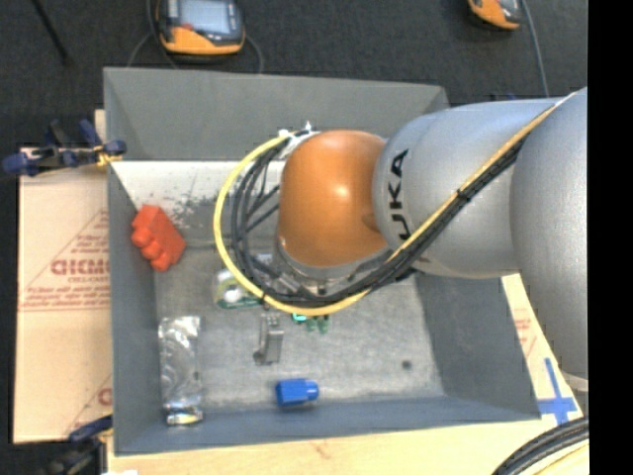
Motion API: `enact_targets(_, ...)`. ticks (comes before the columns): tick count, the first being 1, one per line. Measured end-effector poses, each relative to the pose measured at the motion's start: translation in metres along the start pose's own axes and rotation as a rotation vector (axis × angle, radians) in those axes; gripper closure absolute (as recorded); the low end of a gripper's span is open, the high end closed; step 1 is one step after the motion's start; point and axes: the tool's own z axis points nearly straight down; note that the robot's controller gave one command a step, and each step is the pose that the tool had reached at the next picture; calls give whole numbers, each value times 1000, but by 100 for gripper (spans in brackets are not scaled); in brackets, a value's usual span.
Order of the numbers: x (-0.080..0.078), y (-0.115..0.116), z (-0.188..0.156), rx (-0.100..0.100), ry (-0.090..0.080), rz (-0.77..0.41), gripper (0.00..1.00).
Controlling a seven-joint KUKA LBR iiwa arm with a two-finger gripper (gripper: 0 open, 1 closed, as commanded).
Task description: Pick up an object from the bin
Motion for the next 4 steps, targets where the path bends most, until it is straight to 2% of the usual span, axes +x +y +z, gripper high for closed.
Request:
enact_targets(1,-64,-30,86,3,-7,-22,0)
enact_targets(2,-129,-27,98,2,-8,-79,0)
enact_targets(3,-128,-27,98,-1,-9,-75,100)
enact_targets(4,-116,67,98,-3,-10,-128,100)
